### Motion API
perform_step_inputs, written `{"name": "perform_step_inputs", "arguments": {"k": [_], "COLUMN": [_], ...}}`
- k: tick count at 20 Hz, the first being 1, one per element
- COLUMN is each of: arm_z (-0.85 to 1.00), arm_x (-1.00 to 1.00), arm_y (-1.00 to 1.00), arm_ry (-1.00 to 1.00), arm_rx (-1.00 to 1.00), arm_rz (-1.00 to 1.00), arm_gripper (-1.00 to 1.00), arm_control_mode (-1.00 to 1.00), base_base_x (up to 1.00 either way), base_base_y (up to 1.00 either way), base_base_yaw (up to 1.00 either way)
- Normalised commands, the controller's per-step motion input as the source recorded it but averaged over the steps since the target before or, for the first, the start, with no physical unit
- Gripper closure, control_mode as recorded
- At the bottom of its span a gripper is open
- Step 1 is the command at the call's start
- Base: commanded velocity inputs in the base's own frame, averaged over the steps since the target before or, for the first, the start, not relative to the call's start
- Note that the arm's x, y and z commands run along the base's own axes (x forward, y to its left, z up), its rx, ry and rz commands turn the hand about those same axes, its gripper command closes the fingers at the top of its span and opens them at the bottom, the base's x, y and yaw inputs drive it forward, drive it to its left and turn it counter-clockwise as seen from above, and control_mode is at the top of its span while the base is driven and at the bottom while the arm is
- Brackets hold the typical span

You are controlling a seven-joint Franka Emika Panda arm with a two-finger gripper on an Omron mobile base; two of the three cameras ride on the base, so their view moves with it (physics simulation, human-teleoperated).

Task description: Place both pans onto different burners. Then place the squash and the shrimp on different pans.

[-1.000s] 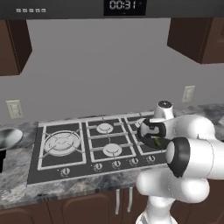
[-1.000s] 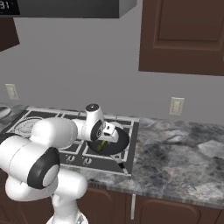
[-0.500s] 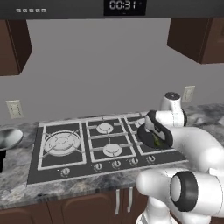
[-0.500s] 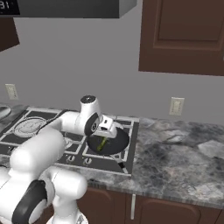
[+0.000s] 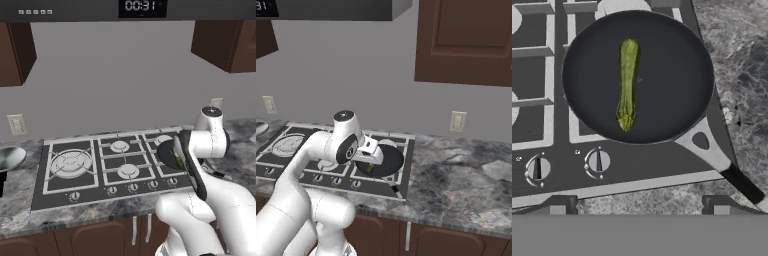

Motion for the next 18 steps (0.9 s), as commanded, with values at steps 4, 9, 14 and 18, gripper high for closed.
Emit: {"name": "perform_step_inputs", "arguments": {"k": [4,9,14,18], "arm_z": [0.61,0.53,0.00,0.00], "arm_x": [-0.21,-0.08,0.00,0.00], "arm_y": [0.02,0.01,0.00,0.00], "arm_ry": [-0.01,0.00,0.00,0.00], "arm_rx": [0.00,0.00,0.00,0.00], "arm_rz": [0.00,0.00,0.00,0.00], "arm_gripper": [-1.00,-1.00,-1.00,-1.00], "arm_control_mode": [-1.00,-1.00,1.00,1.00], "base_base_x": [0.00,0.00,-0.40,-0.43], "base_base_y": [0.00,0.00,0.20,0.62], "base_base_yaw": [0.00,0.00,0.00,0.00]}}
